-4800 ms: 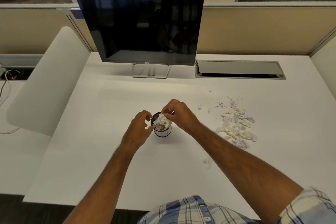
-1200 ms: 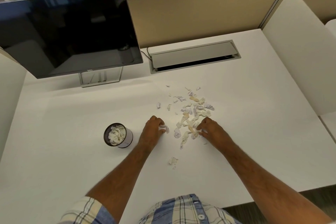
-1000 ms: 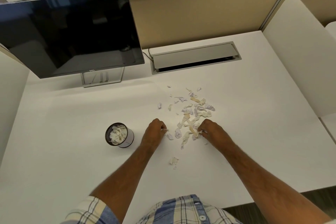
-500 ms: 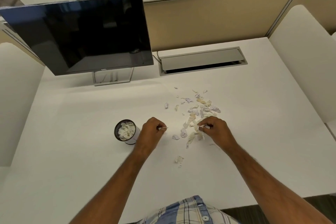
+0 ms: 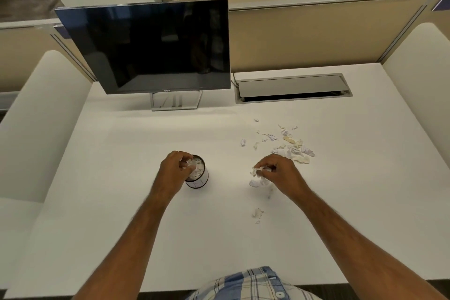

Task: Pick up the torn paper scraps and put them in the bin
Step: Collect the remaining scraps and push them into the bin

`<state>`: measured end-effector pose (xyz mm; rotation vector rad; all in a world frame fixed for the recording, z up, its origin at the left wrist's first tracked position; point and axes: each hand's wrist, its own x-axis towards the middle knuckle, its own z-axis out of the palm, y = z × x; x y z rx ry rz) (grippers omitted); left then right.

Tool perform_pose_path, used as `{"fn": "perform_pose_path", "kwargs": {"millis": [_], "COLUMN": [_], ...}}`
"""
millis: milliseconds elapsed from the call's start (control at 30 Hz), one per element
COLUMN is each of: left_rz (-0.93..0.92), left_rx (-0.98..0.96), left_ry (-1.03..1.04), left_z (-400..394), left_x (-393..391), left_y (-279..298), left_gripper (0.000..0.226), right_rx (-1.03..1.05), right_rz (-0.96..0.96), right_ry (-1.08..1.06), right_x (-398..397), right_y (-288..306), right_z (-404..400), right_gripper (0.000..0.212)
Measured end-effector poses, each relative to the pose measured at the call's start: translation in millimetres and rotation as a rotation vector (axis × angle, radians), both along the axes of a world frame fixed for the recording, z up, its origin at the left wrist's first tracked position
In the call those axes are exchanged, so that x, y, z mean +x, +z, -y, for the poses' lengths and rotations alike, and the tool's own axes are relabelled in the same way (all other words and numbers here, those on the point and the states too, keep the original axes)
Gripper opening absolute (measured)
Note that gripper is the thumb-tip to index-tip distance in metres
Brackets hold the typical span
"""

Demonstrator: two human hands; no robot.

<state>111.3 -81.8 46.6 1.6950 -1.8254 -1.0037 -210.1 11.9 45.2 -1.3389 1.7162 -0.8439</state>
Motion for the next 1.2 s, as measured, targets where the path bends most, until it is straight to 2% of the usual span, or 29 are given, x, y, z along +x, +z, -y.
{"fn": "perform_pose_path", "kwargs": {"millis": [200,333,500,600,700,867,967,1200], "left_rz": [-0.157,-0.187,-0.233,-0.236,-0.179,0.09,0.185,0.259], "left_rx": [-0.007,-0.029,-0.048,-0.072,-0.098,-0.179,-0.206,-0.293], "left_ry": [0.12,0.156,0.161,0.125,-0.016,-0.221,-0.213,-0.106], "left_z": [-12.8,-18.1,-22.8,-28.1,-30.9,-27.8,-26.4,-26.3], "left_x": [14.5,26.7,37.0,38.2,38.0,37.5,33.7,30.5], "left_y": [7.2,9.7,8.1,8.5,5.8,-10.9,-12.4,-5.2], "left_gripper": [0.024,0.025,0.023,0.026,0.031,0.032,0.029,0.021], "right_rx": [-0.034,-0.056,-0.068,-0.049,-0.01,-0.006,0.003,-0.087], "right_rz": [0.029,0.034,-0.041,-0.133,-0.146,-0.08,-0.023,-0.018], "right_ry": [0.091,0.171,0.263,0.346,0.4,0.429,0.424,0.336], "right_x": [53.0,98.9,146.7,162.5,165.9,161.9,160.0,153.1], "right_y": [17.1,26.2,29.8,25.3,19.3,15.7,16.0,9.3], "right_z": [25.5,54.3,85.8,93.8,93.0,87.7,85.3,80.2], "right_gripper": [0.015,0.015,0.012,0.018,0.027,0.041,0.046,0.03]}}
